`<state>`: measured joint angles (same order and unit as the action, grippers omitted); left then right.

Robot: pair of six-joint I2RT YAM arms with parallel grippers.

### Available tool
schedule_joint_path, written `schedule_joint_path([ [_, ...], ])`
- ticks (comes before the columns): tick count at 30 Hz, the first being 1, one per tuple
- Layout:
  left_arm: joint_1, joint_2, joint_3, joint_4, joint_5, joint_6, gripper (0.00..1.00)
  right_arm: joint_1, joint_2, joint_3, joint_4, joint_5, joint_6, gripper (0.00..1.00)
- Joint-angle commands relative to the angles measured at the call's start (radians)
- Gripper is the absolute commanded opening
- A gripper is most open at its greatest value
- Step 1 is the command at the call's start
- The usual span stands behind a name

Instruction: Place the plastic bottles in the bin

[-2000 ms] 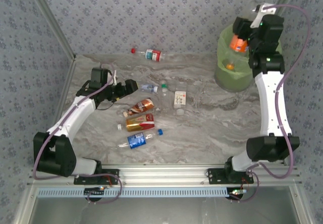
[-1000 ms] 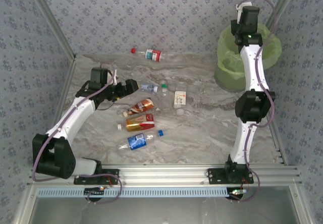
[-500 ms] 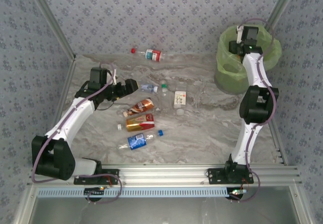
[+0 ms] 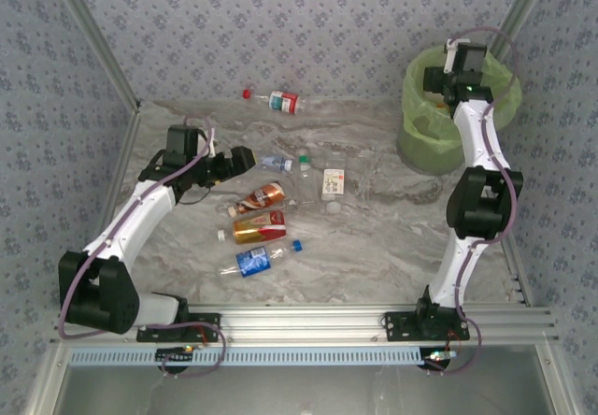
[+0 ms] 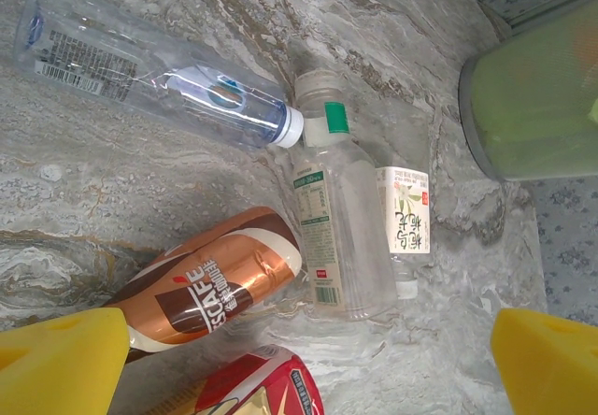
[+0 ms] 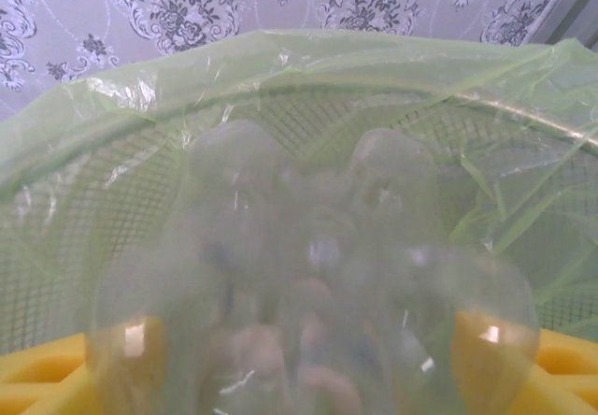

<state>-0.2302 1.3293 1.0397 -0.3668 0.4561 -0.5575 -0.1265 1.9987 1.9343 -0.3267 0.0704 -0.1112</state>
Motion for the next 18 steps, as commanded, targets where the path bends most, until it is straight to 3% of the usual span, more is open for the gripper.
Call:
schedule_joint_path([
  [1, -0.002, -0.018, 0.007, -0.014, -0.003, 0.018, 0.99, -0.004, -0.039, -0.015, 0.036, 0.010, 0.021, 0.79],
  [13, -0.003, -0.013, 0.009, -0.028, -0.028, 0.018, 0.99, -0.002, -0.110, -0.058, 0.046, 0.022, 0.066, 0.85],
  [18, -0.003, -0.004, 0.016, -0.047, -0.050, 0.019, 0.99, -0.002, -0.184, -0.093, 0.041, 0.039, 0.095, 0.99],
])
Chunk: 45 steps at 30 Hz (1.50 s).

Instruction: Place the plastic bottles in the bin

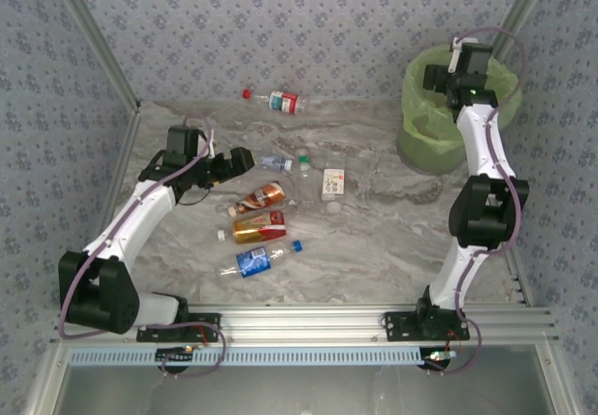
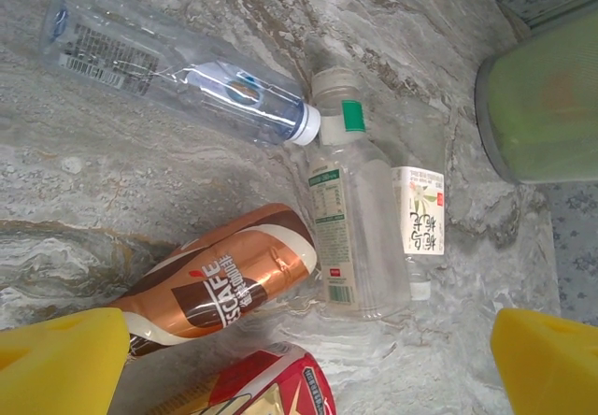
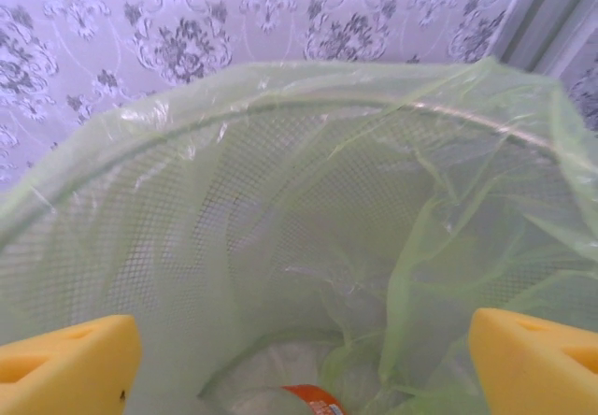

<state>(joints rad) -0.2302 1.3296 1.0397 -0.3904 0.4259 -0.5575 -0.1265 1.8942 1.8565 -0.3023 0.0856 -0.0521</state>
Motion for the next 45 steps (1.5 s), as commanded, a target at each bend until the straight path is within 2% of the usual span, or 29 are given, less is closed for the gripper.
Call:
schedule_joint_path([
  [1, -0.003, -0.001, 0.019, -0.028, -0.025, 0.018, 0.99, -0.001, -0.095, -0.022, 0.014, 0.028, 0.044, 0.99],
  [9, -0.003, -0.003, 0.022, -0.099, -0.126, -0.034, 0.99, 0.013, -0.315, -0.184, 0.032, -0.020, 0.155, 0.99],
  [14, -0.004, -0.034, -0.045, -0.084, -0.191, -0.109, 0.99, 0.067, -0.465, -0.301, 0.006, -0.157, 0.166, 0.99],
  [17, -0.009, -0.058, -0.083, -0.075, -0.233, -0.126, 0.99, 0.154, -0.533, -0.355, -0.032, -0.199, 0.131, 0.99],
  [23, -0.019, -0.075, -0.130, -0.058, -0.325, -0.170, 0.99, 0.372, -0.609, -0.511, 0.014, -0.167, 0.093, 0.99],
  [30, -0.033, -0.107, -0.169, -0.077, -0.369, -0.332, 0.99, 0.540, -0.644, -0.654, 0.045, -0.007, 0.165, 0.99],
  [32, -0.055, -0.125, -0.175, -0.133, -0.387, -0.344, 0.99, 0.560, -0.665, -0.728, 0.070, 0.001, 0.188, 0.98],
  [37, -0.145, -0.177, -0.137, -0.385, -0.526, -0.300, 0.99, 0.577, -0.736, -0.867, 0.126, 0.073, 0.264, 0.98],
  [39, -0.193, -0.206, -0.144, -0.434, -0.532, -0.288, 0.99, 0.578, -0.770, -0.926, 0.169, 0.097, 0.305, 0.99],
  [42, -0.310, -0.261, -0.196, -0.416, -0.468, -0.184, 0.99, 0.577, -0.816, -1.006, 0.246, 0.130, 0.343, 0.99],
  [45, -0.467, -0.285, -0.235, -0.416, -0.501, -0.112, 0.99, 0.575, -0.844, -1.049, 0.283, 0.158, 0.367, 0.99],
])
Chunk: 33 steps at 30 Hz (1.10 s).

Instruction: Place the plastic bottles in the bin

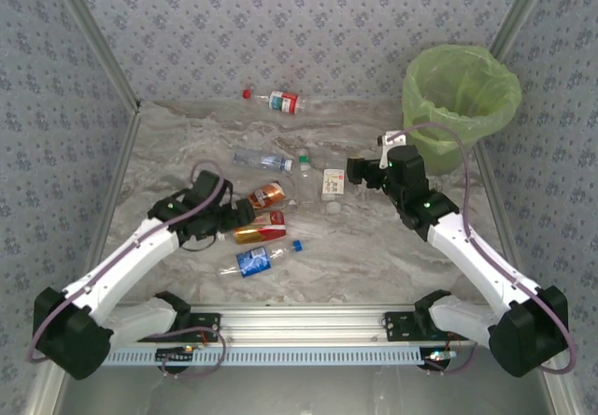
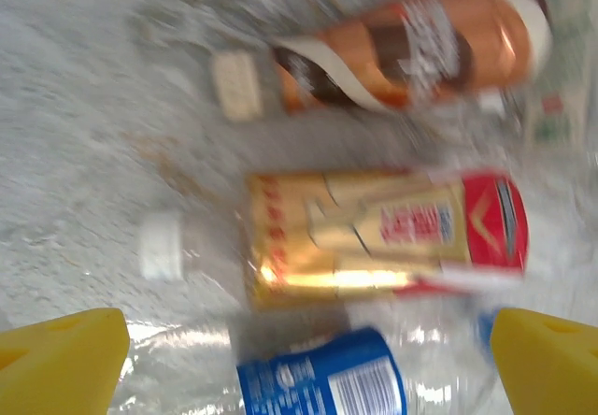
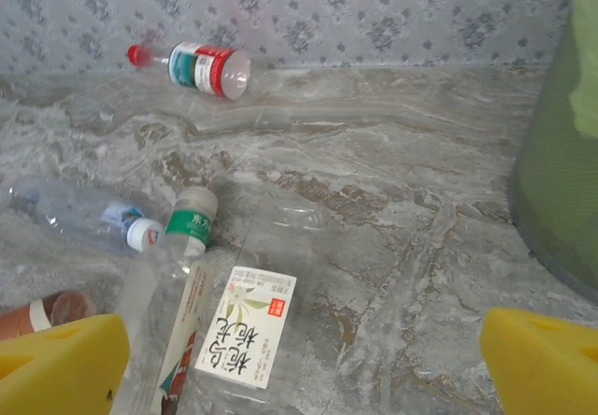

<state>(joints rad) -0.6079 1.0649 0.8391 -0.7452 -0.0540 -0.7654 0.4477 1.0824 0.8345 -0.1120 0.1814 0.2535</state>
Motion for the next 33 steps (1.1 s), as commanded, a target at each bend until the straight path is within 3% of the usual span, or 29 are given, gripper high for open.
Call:
schedule_joint_path([
  [1, -0.142, -0.015, -0.043, -0.068, -0.047, 0.108, 0.99, 0.000, -0.039, -0.037, 0.099, 0.067, 0.071, 0.99],
  [7, -0.382, 0.092, -0.052, -0.081, -0.195, 0.172, 0.99, 0.001, -0.041, -0.054, 0.098, 0.066, 0.091, 0.99],
  [10, -0.453, 0.159, -0.055, -0.069, -0.268, 0.190, 0.99, 0.001, -0.044, -0.053, 0.087, 0.069, 0.102, 0.99],
  [15, -0.466, 0.224, -0.078, -0.034, -0.282, 0.196, 0.99, 0.001, -0.057, -0.051, 0.065, 0.081, 0.105, 0.99],
  [20, -0.470, 0.227, -0.101, 0.005, -0.203, 0.206, 0.99, 0.000, -0.061, -0.050, 0.049, 0.097, 0.110, 0.99],
  [33, -0.505, 0.336, -0.104, 0.122, -0.116, 0.239, 0.89, -0.003, -0.051, -0.043, 0.027, 0.122, 0.122, 0.99],
])
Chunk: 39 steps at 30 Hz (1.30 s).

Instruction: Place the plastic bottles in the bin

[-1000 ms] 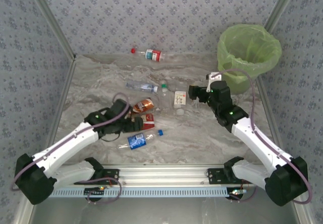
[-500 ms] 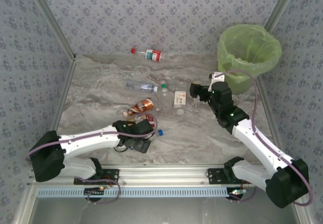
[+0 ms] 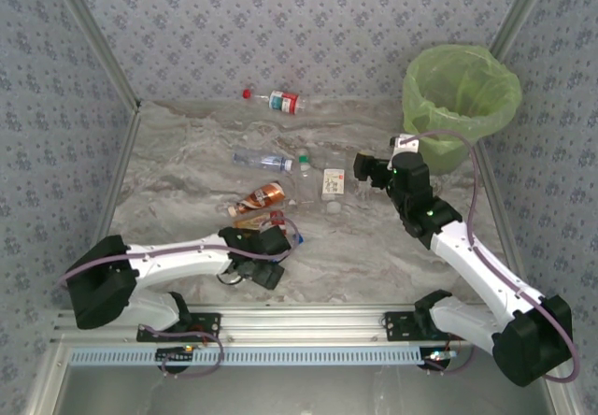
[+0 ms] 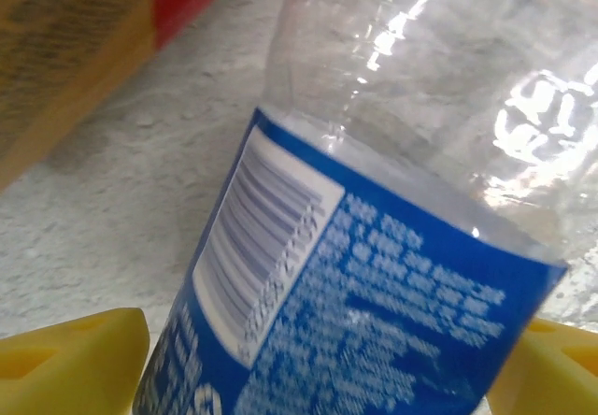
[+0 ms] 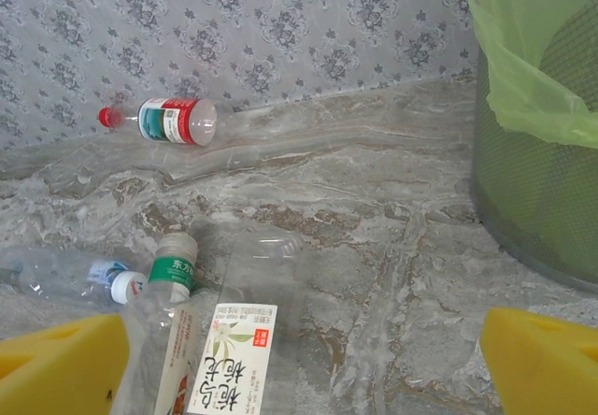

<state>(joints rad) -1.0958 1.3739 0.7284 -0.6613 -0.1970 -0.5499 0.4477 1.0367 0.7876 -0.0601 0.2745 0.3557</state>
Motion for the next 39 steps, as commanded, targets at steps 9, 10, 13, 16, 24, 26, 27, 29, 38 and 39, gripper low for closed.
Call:
schedule_joint_path([
  [9, -0.021, 0.132, 0.030, 0.099, 0.023, 0.041, 0.73, -0.003, -0.012, 0.006, -0.063, 0.043, 0.025, 0.99],
  [10, -0.020, 0.138, 0.036, 0.105, 0.023, 0.046, 0.70, -0.003, -0.013, 0.006, -0.067, 0.045, 0.025, 0.99],
  [13, -0.021, 0.142, 0.048, 0.122, 0.024, 0.061, 0.63, -0.005, -0.018, 0.006, -0.079, 0.050, 0.025, 0.99],
  [16, -0.021, 0.144, 0.063, 0.133, 0.029, 0.087, 0.60, -0.004, -0.019, 0.009, -0.086, 0.057, 0.026, 0.99],
  [24, -0.021, 0.154, 0.151, 0.177, 0.044, 0.167, 0.50, -0.005, -0.028, 0.016, -0.107, 0.044, 0.035, 0.99],
  [26, -0.021, 0.155, 0.170, 0.208, 0.048, 0.188, 0.48, -0.009, -0.033, 0.022, -0.123, 0.021, 0.040, 0.99],
  [27, -0.021, 0.159, 0.182, 0.218, 0.051, 0.200, 0.46, -0.011, -0.035, 0.030, -0.132, 0.005, 0.042, 0.99],
  [29, -0.018, 0.164, 0.212, 0.245, 0.054, 0.231, 0.45, -0.015, -0.041, 0.043, -0.160, -0.039, 0.057, 0.99],
  [38, 0.053, 0.210, 0.274, 0.501, 0.086, 0.295, 0.45, -0.056, -0.090, 0.076, -0.242, -0.254, 0.167, 0.99],
  [39, 0.065, 0.220, 0.277, 0.535, 0.090, 0.295, 0.45, -0.063, -0.097, 0.078, -0.242, -0.276, 0.166, 0.99],
])
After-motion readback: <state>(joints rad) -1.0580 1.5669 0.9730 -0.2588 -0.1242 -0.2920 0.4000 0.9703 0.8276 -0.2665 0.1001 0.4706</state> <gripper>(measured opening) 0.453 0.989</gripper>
